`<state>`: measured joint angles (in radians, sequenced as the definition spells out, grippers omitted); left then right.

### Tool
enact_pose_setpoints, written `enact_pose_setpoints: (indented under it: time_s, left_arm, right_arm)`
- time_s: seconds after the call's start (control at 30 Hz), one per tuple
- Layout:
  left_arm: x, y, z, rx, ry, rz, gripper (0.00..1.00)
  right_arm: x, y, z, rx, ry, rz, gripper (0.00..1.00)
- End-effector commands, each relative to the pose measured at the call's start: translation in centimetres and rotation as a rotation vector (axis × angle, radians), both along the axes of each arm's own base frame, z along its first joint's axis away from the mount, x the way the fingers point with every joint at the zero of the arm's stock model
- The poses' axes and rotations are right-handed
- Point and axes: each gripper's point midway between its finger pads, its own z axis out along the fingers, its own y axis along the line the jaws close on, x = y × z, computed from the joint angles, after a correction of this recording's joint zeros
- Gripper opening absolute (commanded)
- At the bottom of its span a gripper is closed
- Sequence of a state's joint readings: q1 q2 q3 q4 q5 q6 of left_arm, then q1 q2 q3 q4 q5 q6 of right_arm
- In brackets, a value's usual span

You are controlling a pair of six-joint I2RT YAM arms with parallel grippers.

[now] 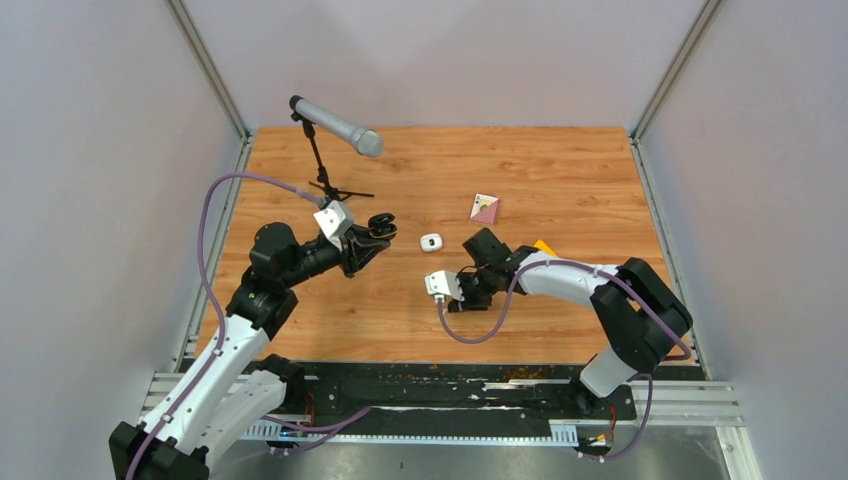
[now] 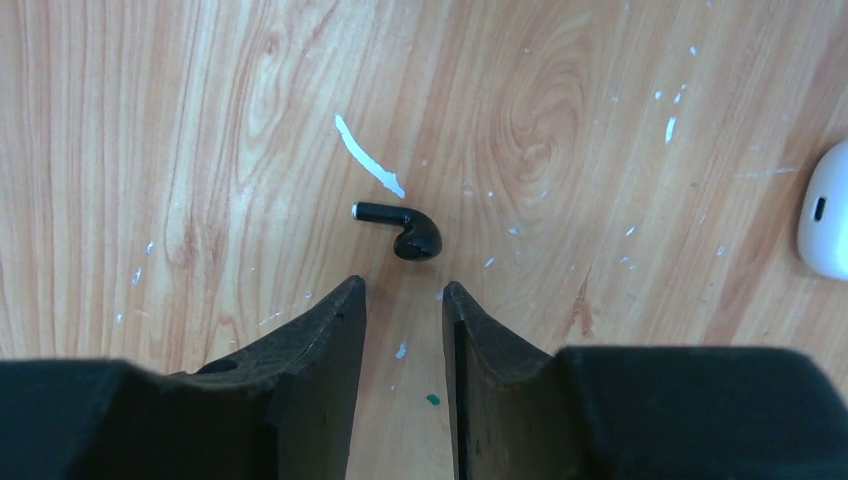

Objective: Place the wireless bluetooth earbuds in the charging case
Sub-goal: Pick up the earbud from the center of the board.

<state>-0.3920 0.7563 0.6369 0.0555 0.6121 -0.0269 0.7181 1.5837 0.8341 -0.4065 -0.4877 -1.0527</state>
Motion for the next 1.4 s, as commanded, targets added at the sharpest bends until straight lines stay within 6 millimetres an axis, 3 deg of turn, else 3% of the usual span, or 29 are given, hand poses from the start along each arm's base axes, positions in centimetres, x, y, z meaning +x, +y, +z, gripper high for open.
enact_pose_setpoints:
  time_s: [0.0,0.37,1.13,1.37]
  left_arm:
    - [0.1,0.1,2.3,-0.025,-0.083,0.001,0.00]
    - [0.0,0.2,2.3,-0.028,-0.086,0.003,0.00]
    - [-0.1,0.3,2.2,-0.047,-0.090,0.012,0.00]
    - [-0.1,0.4,2.0,-0.047,-0.089,0.016,0.00]
  right_arm:
    - [0.3,1.2,0.4,0.012,-0.051,0.090,0.35]
    - [0.1,2.2,0.0,-0.009,-0.031,0.148,0.34]
    - [-2.0,0.4,-2.7,-0.202,0.140,0.246,0.27]
    - [-2.1,0.4,-3.0,-0.226,0.158,0.252,0.29]
